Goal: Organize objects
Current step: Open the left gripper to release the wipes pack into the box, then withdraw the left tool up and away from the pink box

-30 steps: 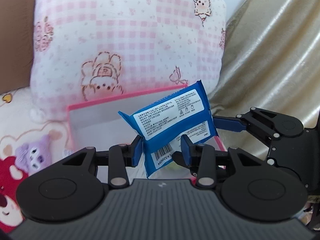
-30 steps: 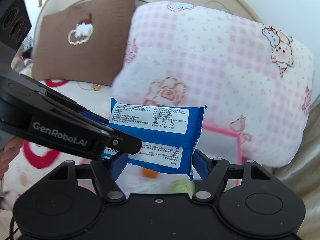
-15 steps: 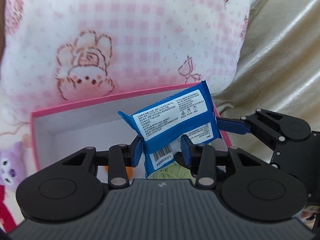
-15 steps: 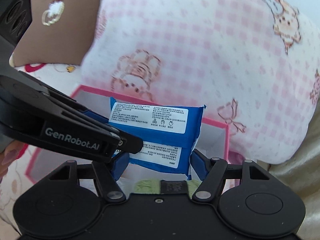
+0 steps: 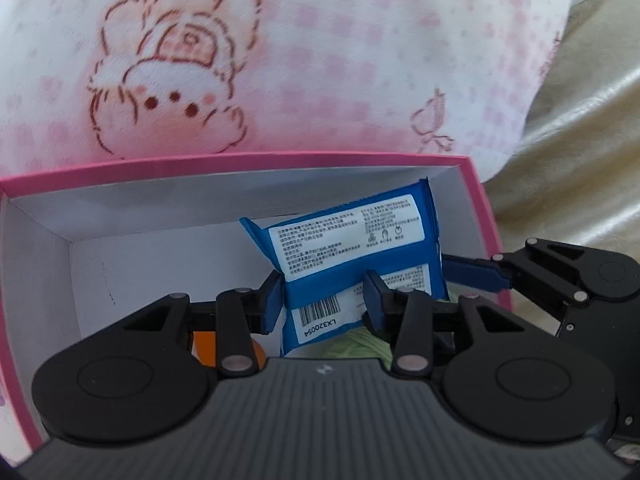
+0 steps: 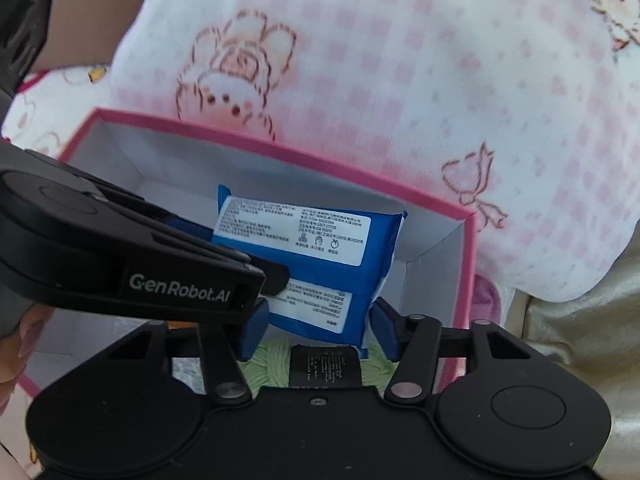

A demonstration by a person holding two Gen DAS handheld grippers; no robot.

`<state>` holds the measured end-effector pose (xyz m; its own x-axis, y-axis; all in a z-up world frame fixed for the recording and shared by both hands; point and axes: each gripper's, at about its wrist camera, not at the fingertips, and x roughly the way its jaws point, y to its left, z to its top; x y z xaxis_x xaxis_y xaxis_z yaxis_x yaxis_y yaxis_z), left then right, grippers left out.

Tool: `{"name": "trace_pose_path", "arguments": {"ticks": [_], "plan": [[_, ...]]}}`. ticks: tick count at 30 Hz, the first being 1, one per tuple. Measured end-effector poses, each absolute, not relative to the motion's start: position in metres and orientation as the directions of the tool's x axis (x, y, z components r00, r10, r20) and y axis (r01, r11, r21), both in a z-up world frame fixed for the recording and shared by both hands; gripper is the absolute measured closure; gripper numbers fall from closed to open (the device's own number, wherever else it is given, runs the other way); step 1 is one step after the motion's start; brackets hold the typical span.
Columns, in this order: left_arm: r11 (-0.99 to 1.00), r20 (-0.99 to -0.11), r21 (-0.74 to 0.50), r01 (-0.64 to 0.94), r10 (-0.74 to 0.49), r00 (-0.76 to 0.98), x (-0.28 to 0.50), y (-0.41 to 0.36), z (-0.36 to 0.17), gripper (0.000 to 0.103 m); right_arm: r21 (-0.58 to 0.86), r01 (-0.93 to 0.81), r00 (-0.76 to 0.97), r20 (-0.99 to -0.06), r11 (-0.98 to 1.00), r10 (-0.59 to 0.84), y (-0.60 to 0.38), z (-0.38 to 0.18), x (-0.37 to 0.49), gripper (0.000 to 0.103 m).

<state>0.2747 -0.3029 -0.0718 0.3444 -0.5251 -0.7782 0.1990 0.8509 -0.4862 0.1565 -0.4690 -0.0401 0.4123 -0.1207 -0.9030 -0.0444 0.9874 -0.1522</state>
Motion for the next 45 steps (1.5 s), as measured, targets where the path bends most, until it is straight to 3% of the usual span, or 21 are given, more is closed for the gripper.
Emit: {"name": "trace_pose_path", "arguments": {"ticks": [9,14,19,28,31,34,38,45], "plan": [[0.826,-0.778,-0.555,0.097,-0.557,0.291,0.287,-0.31,-0.102,0.063,-0.248,-0.047,0.395,-0.894,0.968,-0.21,-0.469,-0.058,0.159,0.057],[0.833,-0.784,-0.545,0.098,-0.547,0.294,0.289,-0.316,-0.106,0.067,-0.288,-0.074,0.417,-0.879,0.955,-0.232,-0.464,-0.066,0.159,0.079],[0.845,-0.791,-0.529,0.084,-0.526,0.312,0.286,-0.316,-0.104,0.067,-0.3,-0.084,0.446,-0.864,0.95,-0.233,-0.454,-0.066,0.156,0.079],[0.875,-0.801,-0.45,0.181,-0.484,0.351,0.274,-0.301,-0.068,0.064,-0.004,0.047,0.593,-0.804,0.999,-0.031,-0.47,-0.036,0.108,0.076],[0.885,-0.812,-0.411,0.217,-0.464,0.354,0.262,-0.297,-0.053,0.061,0.063,0.087,0.627,-0.779,0.994,-0.005,-0.471,-0.03,0.091,0.073],[0.881,-0.803,-0.388,0.27,-0.467,0.371,0.245,-0.292,-0.035,0.048,0.123,0.113,0.639,-0.769,0.986,0.022,-0.468,-0.029,0.077,0.071],[0.873,-0.797,-0.375,0.312,-0.476,0.371,0.225,-0.287,-0.02,0.041,0.154,0.112,0.66,-0.75,0.982,0.042,-0.464,-0.023,0.061,0.071],[0.863,-0.787,-0.372,0.341,-0.488,0.378,0.197,-0.272,0.008,0.04,0.188,0.114,0.693,-0.718,0.976,0.057,-0.451,-0.004,0.032,0.064]]}}
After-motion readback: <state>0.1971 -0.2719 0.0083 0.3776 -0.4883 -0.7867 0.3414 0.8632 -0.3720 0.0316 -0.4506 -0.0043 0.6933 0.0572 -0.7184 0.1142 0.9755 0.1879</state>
